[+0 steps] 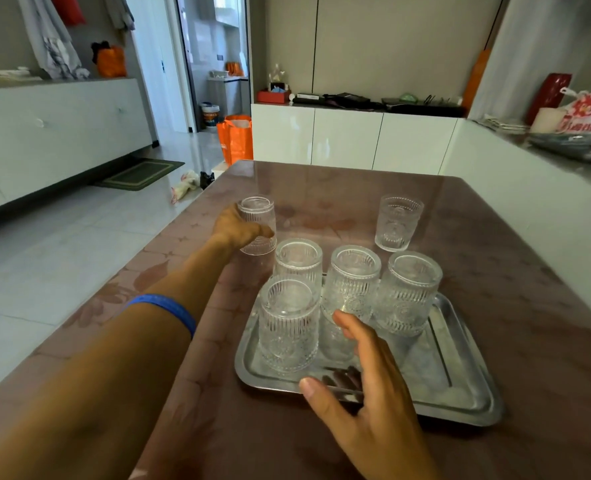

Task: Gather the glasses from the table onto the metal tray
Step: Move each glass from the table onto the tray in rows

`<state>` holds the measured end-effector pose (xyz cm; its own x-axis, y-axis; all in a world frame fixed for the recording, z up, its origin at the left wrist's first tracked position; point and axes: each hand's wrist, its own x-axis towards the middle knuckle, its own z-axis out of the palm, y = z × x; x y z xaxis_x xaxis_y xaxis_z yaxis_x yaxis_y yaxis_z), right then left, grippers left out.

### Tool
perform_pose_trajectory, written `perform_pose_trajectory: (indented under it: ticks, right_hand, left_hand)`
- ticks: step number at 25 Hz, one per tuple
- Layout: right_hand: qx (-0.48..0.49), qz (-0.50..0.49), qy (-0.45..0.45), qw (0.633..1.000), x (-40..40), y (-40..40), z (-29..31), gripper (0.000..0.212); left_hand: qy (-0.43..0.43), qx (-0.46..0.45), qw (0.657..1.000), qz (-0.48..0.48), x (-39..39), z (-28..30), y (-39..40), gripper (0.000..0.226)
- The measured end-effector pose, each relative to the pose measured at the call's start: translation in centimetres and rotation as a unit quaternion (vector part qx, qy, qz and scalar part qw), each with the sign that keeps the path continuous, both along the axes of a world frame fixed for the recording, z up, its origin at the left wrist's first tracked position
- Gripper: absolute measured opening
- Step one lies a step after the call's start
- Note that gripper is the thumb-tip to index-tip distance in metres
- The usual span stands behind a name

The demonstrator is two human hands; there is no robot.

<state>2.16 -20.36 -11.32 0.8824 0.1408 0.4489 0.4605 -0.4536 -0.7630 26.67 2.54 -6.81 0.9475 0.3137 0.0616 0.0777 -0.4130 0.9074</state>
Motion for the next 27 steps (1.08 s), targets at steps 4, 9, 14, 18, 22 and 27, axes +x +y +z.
perform_pose_trajectory:
  ticks: [4, 9, 14, 18, 22, 27]
  right_hand:
    - [0.02, 0.001, 0.0, 1.0, 0.0, -0.2, 0.2, 0.065]
    - [0.089, -0.076, -0.086, 0.989, 0.4, -2.2, 4.7, 0.052]
    - [0.021, 0.022, -0.107, 0.994, 0.5, -1.9, 13.1, 0.059]
    - [-0.047, 0.019, -0.109, 0.993, 0.8, -2.0, 15.2, 0.062]
    - [-0.067, -0.05, -0.078, 0.993, 1.2, -3.2, 12.9, 0.057]
    - [-0.139, -0.1, 0.006, 0.985, 2.5, -3.1, 8.5, 0.057]
  left_hand:
    - [-0.11, -0.043, 0.993, 0.004, -2.5, 2.8, -0.8, 0.077]
    - [-0.232, 0.038, 0.962, -0.136, -10.7, 9.7, -1.4, 0.083]
    - [-0.258, 0.078, 0.925, -0.267, -20.1, 11.3, -6.1, 0.077]
    - [-0.241, 0.084, 0.923, -0.288, -22.1, 9.3, -8.1, 0.075]
    - [-0.243, 0.166, 0.929, -0.224, -22.3, 5.7, -5.4, 0.056]
    - [-0.246, 0.322, 0.9, -0.159, -22.7, 0.6, -3.0, 0.025]
